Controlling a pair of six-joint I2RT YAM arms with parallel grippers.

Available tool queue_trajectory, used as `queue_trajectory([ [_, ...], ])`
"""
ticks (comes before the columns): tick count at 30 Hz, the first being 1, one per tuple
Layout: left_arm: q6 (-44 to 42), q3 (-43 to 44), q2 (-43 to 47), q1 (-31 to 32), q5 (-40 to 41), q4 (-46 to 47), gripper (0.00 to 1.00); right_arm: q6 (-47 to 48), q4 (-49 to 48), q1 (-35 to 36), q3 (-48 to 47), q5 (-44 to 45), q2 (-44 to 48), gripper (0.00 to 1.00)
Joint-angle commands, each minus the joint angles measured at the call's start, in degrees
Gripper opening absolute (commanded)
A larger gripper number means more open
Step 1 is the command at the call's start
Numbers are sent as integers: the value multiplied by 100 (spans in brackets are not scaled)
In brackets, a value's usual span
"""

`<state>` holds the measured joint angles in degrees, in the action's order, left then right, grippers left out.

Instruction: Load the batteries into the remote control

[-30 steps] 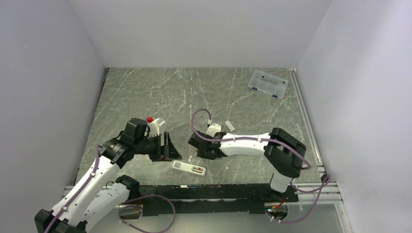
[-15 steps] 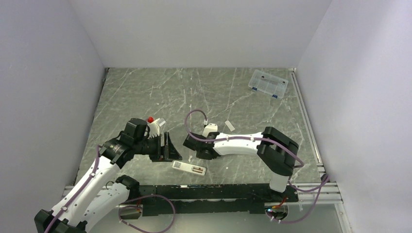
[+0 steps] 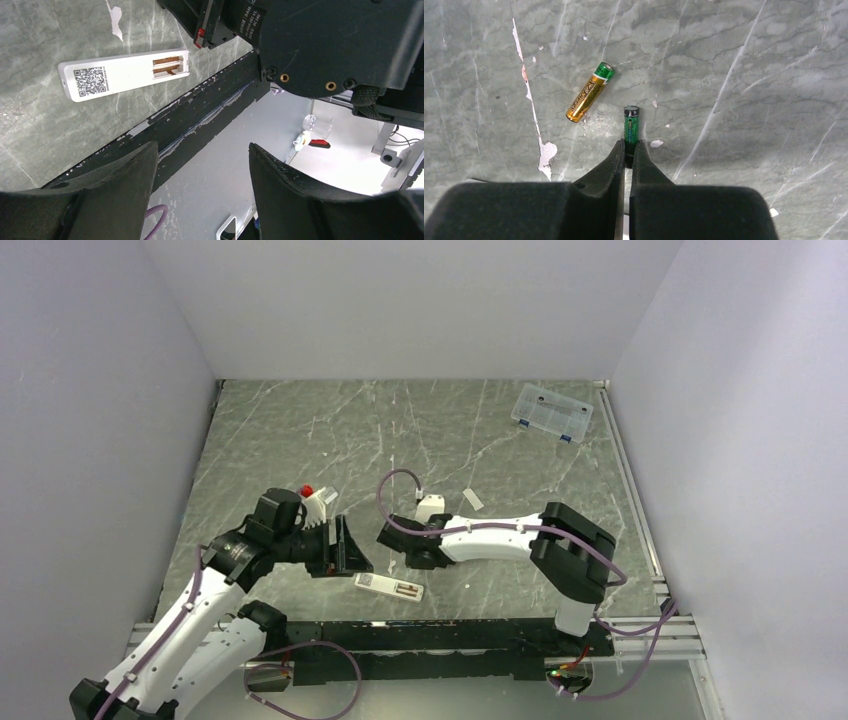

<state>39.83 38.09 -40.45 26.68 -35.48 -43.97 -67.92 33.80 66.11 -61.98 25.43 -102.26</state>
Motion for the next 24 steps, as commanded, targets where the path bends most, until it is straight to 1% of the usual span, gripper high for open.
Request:
queue_trajectory([
  [1,81,-3,-60,17,166,75,72,509,-159,41,221,-148,62,0],
  [7,157,-35,-222,17,287,103,72,1190,-443,43,401,-87,424,0],
  [11,239,-51,-378,19,500,122,72,1760,-442,38,363,-116,581,0],
  [20,359,-109,-808,22,1074,214,71,3214,-888,43,724,-751,1302,0],
  [24,507,-286,-978,22,1233,476,70,3891,-875,38,761,-1116,1561,0],
])
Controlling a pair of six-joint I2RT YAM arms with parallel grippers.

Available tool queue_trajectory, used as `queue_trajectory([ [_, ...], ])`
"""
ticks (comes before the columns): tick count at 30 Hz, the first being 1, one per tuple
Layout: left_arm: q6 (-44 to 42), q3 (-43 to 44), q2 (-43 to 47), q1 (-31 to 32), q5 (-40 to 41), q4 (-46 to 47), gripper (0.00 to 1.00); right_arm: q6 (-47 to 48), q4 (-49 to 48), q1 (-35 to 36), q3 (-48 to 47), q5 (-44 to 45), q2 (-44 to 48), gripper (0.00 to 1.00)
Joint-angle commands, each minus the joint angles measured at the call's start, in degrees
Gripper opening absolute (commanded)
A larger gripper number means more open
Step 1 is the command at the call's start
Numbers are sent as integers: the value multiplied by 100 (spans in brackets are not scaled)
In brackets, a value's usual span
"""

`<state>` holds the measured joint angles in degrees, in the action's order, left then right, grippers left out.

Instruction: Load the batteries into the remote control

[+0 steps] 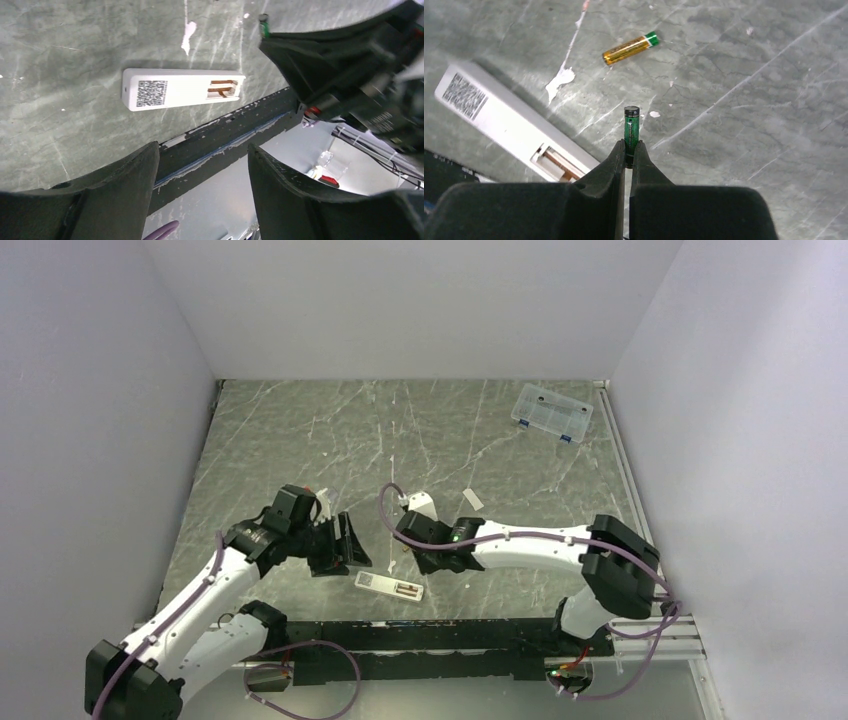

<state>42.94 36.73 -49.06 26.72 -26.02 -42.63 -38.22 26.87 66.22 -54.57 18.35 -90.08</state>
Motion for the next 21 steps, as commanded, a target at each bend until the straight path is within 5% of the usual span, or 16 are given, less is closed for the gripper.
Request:
queue_trajectory([
  [1,224,-197,-173,17,309,422,70,1057,-131,31,-2,-480,401,0],
  [21,205,-664,-1211,69,698,1227,61,2572,16,55,271,-2010,1460,0],
])
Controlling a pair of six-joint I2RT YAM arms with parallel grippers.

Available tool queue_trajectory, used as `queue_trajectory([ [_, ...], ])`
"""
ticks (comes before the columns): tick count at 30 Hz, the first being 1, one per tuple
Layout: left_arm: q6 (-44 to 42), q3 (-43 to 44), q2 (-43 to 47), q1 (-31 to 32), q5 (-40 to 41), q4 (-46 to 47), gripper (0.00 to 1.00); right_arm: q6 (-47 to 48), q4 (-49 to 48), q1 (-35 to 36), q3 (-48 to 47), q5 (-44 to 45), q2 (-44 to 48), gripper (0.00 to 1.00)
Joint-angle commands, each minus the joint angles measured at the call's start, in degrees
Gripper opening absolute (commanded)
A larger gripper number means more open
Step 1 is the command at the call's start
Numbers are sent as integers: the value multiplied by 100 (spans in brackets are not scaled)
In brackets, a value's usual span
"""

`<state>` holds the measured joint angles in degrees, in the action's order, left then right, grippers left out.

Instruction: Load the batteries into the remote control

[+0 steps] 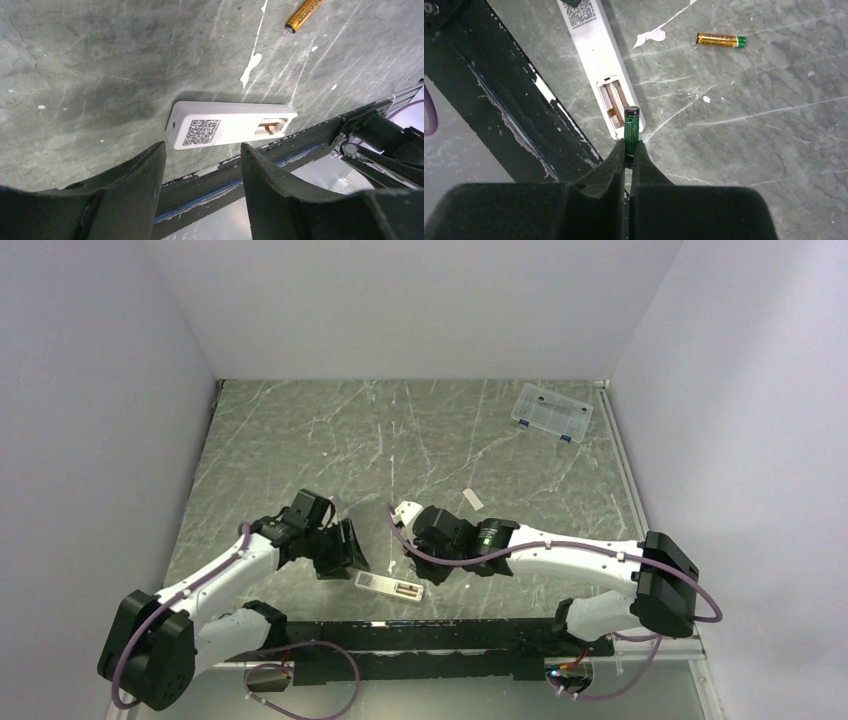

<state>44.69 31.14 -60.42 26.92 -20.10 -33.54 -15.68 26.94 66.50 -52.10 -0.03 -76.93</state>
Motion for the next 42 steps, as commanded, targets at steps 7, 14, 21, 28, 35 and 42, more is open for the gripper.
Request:
queue_trajectory([
  [7,140,-345,-366,150,-41,784,58,479,269,28,-116,-190,21,0],
  [14,229,-443,-456,323,-86,1065,52,793,569,25,-271,-271,-326,0],
  [21,354,-499,-566,561,-91,1281,46,1052,748,31,-423,-402,-613,0],
  [28,444,-569,-459,683,-29,1282,44,1171,1032,58,-620,-501,-881,0],
  [35,438,-566,-254,701,38,1153,44,1227,1155,75,-743,-563,-1105,0],
  [42,444,-576,-211,710,32,1159,44,1300,1155,83,-863,-610,-1332,0],
])
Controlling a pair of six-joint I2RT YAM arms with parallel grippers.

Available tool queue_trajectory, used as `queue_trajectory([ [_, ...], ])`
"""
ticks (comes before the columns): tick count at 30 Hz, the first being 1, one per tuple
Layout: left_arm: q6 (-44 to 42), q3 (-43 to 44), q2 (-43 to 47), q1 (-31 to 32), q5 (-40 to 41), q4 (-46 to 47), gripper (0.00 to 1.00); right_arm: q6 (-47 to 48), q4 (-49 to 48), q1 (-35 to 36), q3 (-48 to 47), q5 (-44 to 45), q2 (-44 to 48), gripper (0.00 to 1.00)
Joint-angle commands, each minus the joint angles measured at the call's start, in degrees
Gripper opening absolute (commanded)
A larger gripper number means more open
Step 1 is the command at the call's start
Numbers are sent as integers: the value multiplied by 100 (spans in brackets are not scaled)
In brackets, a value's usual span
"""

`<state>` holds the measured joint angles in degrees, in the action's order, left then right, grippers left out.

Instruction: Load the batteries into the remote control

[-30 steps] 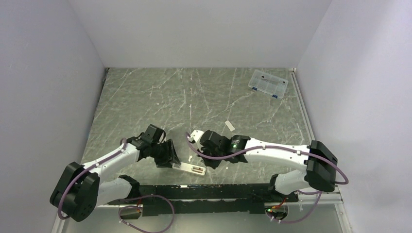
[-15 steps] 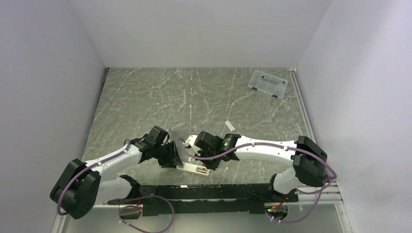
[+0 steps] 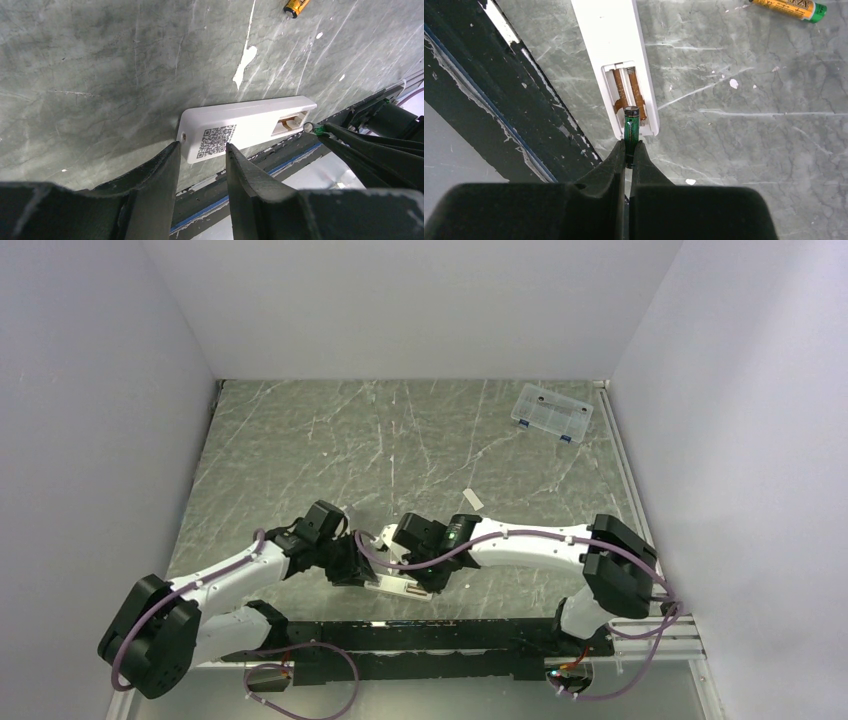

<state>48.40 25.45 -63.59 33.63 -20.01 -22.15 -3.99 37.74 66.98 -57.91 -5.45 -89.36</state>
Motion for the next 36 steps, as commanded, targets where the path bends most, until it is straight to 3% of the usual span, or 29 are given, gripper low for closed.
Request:
queue_trajectory([
  [1,65,-19,105,39,16,26,44,141,76,42,-301,-77,-124,0],
  [16,20,-50,198,39,81,-70,44,208,142,48,-532,-38,-566,0],
  [36,-6,-39,97,39,52,-10,44,155,155,45,-616,97,-648,14],
])
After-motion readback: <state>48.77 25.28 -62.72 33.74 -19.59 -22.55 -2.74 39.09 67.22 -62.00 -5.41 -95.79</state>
